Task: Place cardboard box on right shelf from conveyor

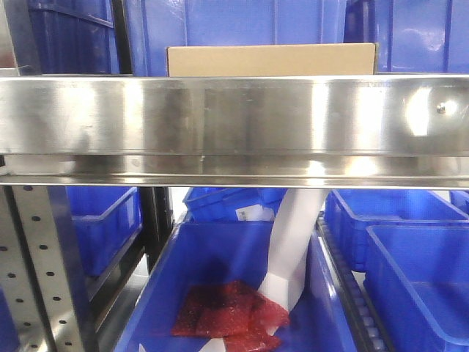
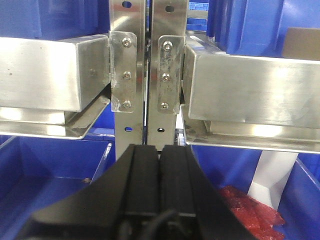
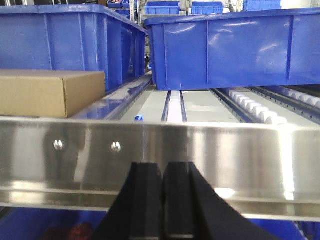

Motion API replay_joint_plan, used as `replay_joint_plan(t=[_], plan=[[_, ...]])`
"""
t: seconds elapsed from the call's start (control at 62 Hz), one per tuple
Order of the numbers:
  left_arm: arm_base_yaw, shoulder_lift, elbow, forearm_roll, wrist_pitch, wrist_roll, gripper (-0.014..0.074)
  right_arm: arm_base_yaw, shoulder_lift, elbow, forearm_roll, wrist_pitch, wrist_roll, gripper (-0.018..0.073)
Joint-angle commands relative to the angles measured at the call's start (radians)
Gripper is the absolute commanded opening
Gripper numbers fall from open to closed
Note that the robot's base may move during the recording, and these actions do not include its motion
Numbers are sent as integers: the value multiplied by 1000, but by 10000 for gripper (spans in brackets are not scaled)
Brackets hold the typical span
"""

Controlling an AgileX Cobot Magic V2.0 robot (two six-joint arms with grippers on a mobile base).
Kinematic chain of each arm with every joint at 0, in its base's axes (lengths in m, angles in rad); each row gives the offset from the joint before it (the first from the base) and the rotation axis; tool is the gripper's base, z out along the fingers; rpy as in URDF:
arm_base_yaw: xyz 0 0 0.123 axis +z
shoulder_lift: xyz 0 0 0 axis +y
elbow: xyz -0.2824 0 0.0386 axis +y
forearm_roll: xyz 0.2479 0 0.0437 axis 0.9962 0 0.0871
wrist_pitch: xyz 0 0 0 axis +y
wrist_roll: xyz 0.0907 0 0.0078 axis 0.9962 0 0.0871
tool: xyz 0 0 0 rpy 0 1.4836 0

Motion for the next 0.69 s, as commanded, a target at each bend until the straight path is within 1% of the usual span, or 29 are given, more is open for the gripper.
replay_joint_plan(t=[0.0, 0.677], plan=[[-5, -5, 6, -6, -85, 0, -116, 1, -21, 5, -11, -98, 0, 13], [-5, -5, 6, -6, -85, 0, -116, 1, -21, 5, -12, -107, 0, 13]])
